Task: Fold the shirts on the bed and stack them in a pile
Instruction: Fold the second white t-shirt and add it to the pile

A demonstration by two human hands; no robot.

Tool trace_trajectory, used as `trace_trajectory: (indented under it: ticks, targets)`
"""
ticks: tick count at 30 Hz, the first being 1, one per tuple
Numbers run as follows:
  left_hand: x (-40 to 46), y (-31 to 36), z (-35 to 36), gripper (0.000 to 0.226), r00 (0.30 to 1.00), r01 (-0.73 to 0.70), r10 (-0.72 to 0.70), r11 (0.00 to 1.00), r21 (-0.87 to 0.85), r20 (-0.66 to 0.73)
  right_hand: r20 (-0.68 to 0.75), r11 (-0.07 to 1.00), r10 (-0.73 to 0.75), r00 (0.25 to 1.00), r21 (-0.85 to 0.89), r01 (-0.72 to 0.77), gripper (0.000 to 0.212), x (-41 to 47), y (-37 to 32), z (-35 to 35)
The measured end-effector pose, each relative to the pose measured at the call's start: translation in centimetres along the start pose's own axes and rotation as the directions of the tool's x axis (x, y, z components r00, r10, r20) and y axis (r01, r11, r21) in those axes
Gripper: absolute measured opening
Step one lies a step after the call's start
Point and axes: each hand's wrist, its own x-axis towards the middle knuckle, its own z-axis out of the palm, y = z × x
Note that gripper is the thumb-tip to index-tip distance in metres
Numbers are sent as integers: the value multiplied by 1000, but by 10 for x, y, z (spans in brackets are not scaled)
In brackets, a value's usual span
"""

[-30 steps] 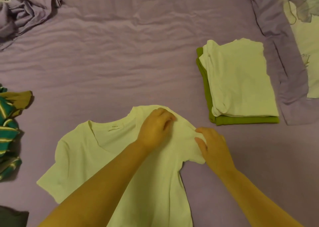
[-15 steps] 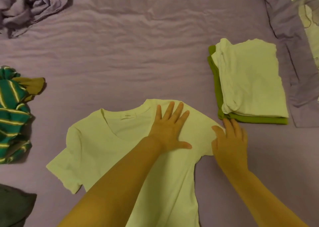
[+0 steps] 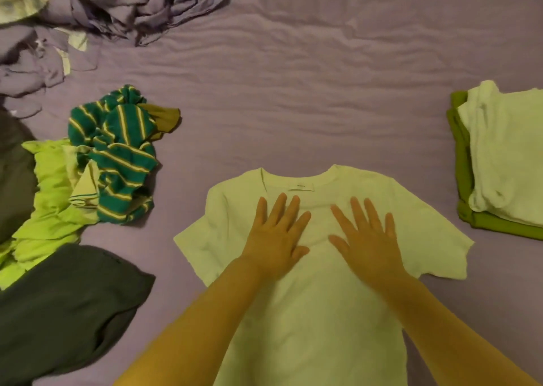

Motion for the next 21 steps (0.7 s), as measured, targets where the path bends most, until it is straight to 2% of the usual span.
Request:
trace_trajectory:
  ticks: [3, 6, 8, 11, 15, 16, 18, 20, 21]
  targets:
    - [-27, -33, 0, 61, 993, 104, -105, 994, -16, -47, -4, 997, 77, 997, 21, -77, 85, 9, -24, -6]
    - [-50, -62, 1, 52, 954, 271, -283, 956, -114, -103, -10, 996, -82, 997, -37, 81, 77, 19, -74, -20]
    - [-63, -76, -1, 50, 894, 387, -427, 889, -245, -135, -19, 973, -228, 973, -46, 227, 67, 28, -107, -28]
    - [-77, -100, 3, 50, 805, 509, -591, 734, -451, -54, 5, 924, -379, 925, -59, 379, 70, 43, -143, -29]
    - [-86, -120, 8, 59, 780, 544, -615, 574, -613, 115, 113, 891, -417, 902, -144, 430, 56, 64, -164, -25]
    - [-87, -122, 8, 54, 773, 554, -612, 525, -646, 165, 129, 901, -393, 910, -143, 410, 57, 67, -165, -26]
    - [-89, -127, 5, 28, 763, 542, -611, 427, -724, 211, 150, 912, -364, 919, -142, 384, 57, 70, -167, -26]
    - [-94, -133, 1, 15, 744, 474, -630, 266, -839, 221, 153, 916, -352, 923, -144, 374, 57, 70, -168, -28]
    - [-97, -136, -2, 15, 727, 420, -638, 123, -899, 253, 154, 919, -347, 925, -143, 368, 57, 70, -169, -28]
